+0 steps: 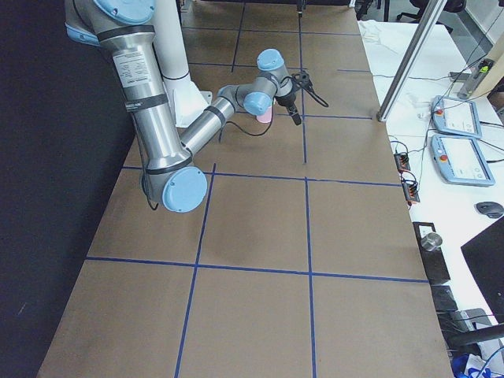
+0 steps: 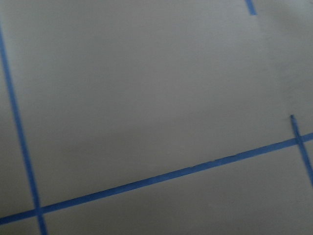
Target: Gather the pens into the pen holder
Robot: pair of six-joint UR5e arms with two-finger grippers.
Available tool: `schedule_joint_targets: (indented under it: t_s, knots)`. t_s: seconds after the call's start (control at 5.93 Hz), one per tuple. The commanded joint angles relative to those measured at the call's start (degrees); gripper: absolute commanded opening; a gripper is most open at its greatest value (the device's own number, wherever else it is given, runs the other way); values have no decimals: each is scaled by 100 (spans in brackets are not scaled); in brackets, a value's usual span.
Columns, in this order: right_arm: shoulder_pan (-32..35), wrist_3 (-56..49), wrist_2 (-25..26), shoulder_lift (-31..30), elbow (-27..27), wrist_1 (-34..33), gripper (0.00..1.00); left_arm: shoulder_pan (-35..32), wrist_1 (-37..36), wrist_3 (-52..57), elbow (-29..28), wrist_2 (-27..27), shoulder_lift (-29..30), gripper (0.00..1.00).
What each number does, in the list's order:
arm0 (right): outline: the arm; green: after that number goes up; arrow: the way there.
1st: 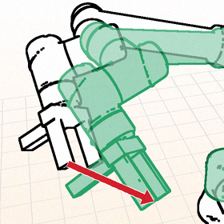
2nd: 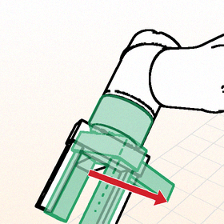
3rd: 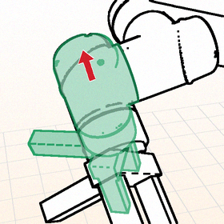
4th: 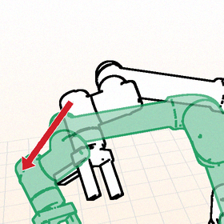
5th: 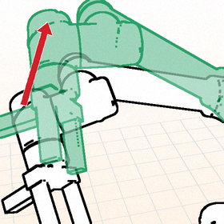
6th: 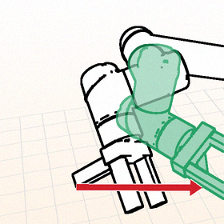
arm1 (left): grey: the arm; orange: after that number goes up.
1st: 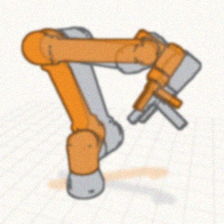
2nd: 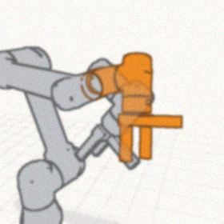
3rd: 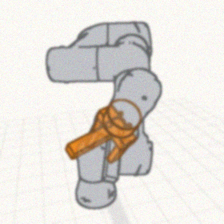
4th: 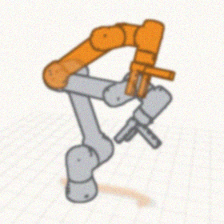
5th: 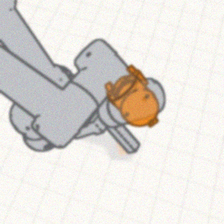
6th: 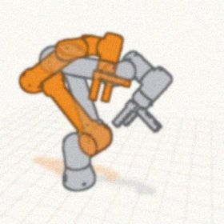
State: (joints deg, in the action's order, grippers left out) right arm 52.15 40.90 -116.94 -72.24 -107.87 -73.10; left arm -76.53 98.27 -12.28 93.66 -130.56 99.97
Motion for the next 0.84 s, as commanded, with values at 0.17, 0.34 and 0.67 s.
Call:
schedule_joint_targets:
  t_s: [0.17, 0.34, 0.67]
  knots:
    - [1942, -2262, -1924, -203, 2000, -29, 100, -1089, -405, 1075, -1205, -292, -30, 100]
    - [2461, -2940, -2199, -238, 2564, -72, 100, -1327, -396, 1087, -1271, -460, -231, 100]
    - [2887, -3369, -2132, -840, 2850, -73, 100, -1453, -308, 1096, -1219, -479, -513, 100]
